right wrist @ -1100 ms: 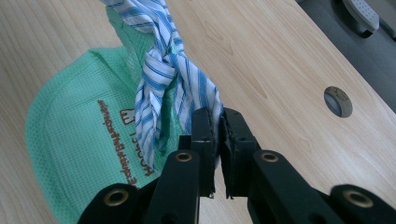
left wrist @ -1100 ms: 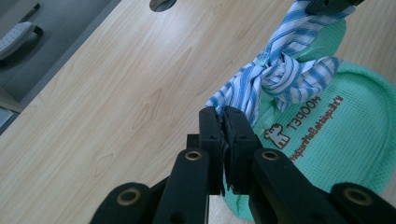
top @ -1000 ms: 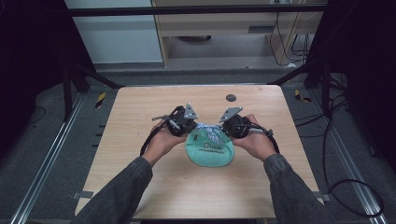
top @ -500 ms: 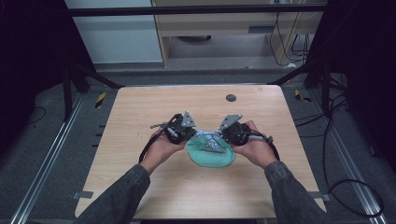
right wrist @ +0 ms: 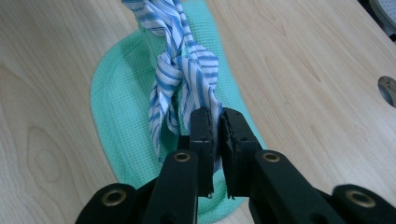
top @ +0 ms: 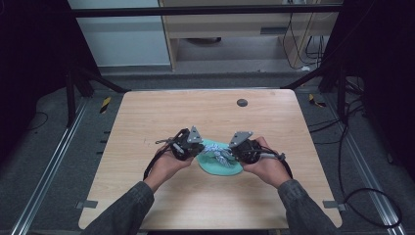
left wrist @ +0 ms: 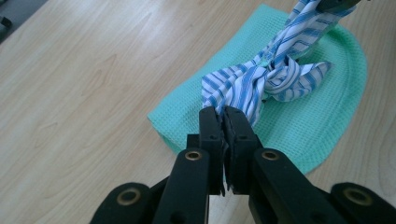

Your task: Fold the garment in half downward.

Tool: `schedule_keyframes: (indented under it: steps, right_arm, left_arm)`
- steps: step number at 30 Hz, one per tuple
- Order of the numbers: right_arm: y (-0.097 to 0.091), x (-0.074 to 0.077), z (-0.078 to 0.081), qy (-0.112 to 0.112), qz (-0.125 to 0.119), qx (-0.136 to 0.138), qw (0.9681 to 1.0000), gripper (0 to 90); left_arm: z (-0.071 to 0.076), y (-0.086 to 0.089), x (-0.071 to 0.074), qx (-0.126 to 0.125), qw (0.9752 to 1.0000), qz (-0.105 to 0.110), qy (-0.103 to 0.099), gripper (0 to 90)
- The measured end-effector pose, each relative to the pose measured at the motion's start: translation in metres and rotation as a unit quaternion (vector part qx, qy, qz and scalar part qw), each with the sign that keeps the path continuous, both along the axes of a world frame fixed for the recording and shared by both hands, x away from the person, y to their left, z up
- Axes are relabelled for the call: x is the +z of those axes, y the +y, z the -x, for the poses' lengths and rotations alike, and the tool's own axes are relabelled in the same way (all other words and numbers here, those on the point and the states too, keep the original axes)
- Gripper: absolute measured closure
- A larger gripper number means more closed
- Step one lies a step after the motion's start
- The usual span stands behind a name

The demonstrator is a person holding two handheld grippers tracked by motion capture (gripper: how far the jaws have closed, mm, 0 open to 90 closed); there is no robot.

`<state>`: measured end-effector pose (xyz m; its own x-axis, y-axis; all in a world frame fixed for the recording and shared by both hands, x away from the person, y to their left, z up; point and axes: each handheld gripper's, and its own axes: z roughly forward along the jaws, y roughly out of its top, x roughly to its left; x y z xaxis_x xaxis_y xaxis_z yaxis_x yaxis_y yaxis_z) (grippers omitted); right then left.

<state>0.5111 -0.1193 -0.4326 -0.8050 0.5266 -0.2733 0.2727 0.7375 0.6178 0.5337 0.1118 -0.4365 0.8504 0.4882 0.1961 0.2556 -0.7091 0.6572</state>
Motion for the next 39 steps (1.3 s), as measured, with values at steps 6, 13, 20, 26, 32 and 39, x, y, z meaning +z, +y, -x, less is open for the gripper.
schedule_keyframes:
  steps: [6, 13, 20, 26, 32, 39]
  right_arm:
    - [0.001, -0.006, 0.005, 0.001, 0.000, 0.003, 1.0000, 83.3]
    - [0.001, -0.011, 0.010, 0.001, 0.002, 0.005, 1.0000, 83.0]
    - [0.001, -0.015, 0.015, 0.002, 0.006, 0.005, 1.0000, 82.6]
    - [0.000, -0.016, 0.018, 0.005, 0.006, 0.008, 0.9999, 82.2]
    - [-0.001, -0.018, 0.023, 0.007, 0.007, 0.010, 0.9999, 81.7]
    - [-0.001, -0.018, 0.030, 0.006, 0.010, 0.014, 0.9998, 80.5]
  left_arm:
    - [0.005, 0.001, -0.008, -0.001, 1.0000, 0.002, 0.004, 87.2]
    - [0.007, 0.003, -0.014, -0.003, 1.0000, 0.001, 0.008, 87.2]
    - [0.012, 0.004, -0.019, -0.007, 0.9999, 0.000, 0.011, 87.2]
    - [0.017, 0.005, -0.022, -0.012, 0.9998, -0.001, 0.014, 87.0]
    - [0.023, 0.005, -0.023, -0.020, 0.9997, -0.003, 0.015, 86.9]
    - [0.027, 0.007, -0.024, -0.026, 0.9995, -0.004, 0.015, 86.9]
